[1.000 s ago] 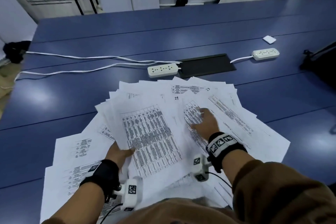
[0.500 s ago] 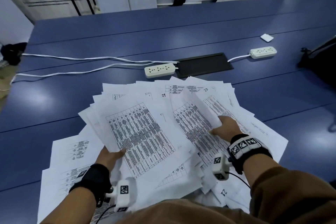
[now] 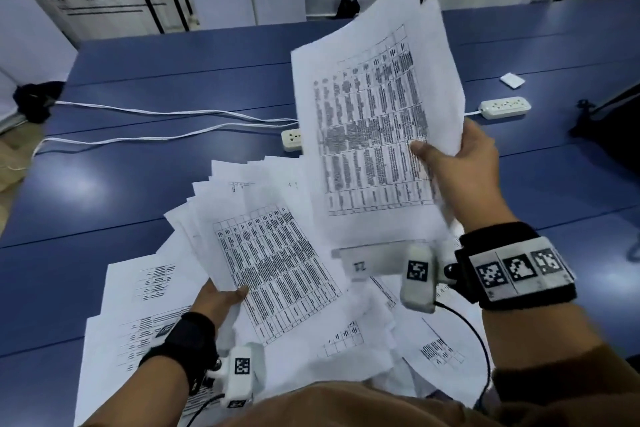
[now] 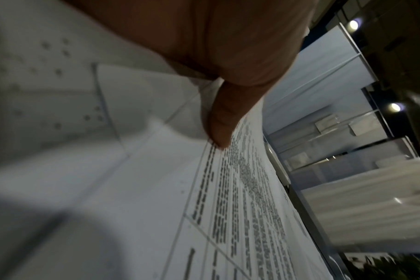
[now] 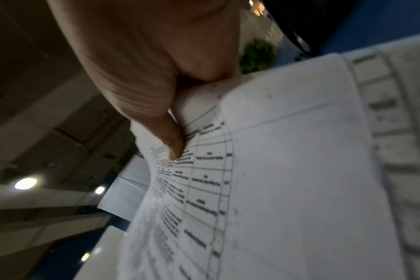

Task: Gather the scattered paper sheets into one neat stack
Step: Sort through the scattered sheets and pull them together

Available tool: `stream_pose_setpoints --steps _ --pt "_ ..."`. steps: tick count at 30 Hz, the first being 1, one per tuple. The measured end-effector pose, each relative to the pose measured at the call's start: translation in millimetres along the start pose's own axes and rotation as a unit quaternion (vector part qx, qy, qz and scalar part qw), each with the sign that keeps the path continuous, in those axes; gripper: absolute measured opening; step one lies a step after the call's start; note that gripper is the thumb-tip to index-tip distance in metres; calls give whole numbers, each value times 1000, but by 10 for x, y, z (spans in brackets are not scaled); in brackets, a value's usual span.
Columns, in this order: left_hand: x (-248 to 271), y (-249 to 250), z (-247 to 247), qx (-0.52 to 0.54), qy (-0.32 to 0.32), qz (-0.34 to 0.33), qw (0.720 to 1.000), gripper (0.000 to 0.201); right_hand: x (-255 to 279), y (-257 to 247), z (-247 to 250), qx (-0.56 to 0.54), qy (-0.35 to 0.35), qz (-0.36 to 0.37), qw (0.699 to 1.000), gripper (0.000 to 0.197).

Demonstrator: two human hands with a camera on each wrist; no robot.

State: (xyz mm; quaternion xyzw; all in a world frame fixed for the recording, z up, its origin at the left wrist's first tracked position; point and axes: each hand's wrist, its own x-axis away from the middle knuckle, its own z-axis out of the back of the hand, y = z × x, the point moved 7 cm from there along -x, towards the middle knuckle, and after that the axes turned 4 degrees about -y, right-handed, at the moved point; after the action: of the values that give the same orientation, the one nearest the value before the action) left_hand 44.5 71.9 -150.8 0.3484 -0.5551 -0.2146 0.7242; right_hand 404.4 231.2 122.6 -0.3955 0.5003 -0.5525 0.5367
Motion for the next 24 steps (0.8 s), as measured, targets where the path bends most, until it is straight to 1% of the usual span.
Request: stream_pose_setpoints --steps 1,3,6,7,10,12,13,14,15,16,17,18,20,21,22,23,24 --pt "-1 -5 -36 3 -6 -2 1000 66 19 74 -69 -8 -9 -10 1000 31" --pt "42 40 -99 18 -13 -9 1000 67 101 379 -255 1 -40 -61 997 32" --pt "135 166 -153 57 -19 -20 998 95 361 939 -570 42 -108 -164 980 40" --pt "174 221 -173 73 -28 -23 997 96 474 1095 -670 67 -138 -191 970 43" --pt "246 293 -242 118 -71 -2 990 90 815 1488 -943 163 -233 -239 928 53" --pt "253 271 -250 104 -85 2 991 87 990 1672 -1098 191 -295 -253 901 63" --pt "254 267 -261 75 -91 -10 993 89 1076 1720 -1174 195 -328 -263 886 68" --pt "253 265 -244 48 -82 -27 995 87 1145 1755 -1240 200 -357 -270 871 72" --pt "229 245 -237 26 -72 -29 997 81 1186 1784 -1285 201 -379 -278 859 74" --pt "210 227 -198 18 -54 -25 998 68 1193 1789 -1306 195 -388 -285 855 71" --pt "188 201 -169 19 -43 -17 999 59 1152 1797 -1296 180 -377 -289 861 65" --pt "163 184 -127 15 -33 -14 999 54 1062 1821 -1245 164 -345 -284 879 56" --pt "90 160 -24 7 -16 -6 1000 54 833 1911 -965 163 -249 -277 914 41" --pt "51 139 47 6 1 -5 1000 57 707 1965 -762 196 -203 -265 922 39" --pt "44 148 100 11 13 -7 1000 59 598 2013 -537 243 -161 -255 922 40" --pt "33 142 165 14 31 -6 999 60 514 2028 -300 295 -122 -254 913 44" --pt "34 138 226 22 44 -8 999 60 445 2066 -65 345 -88 -259 898 50"
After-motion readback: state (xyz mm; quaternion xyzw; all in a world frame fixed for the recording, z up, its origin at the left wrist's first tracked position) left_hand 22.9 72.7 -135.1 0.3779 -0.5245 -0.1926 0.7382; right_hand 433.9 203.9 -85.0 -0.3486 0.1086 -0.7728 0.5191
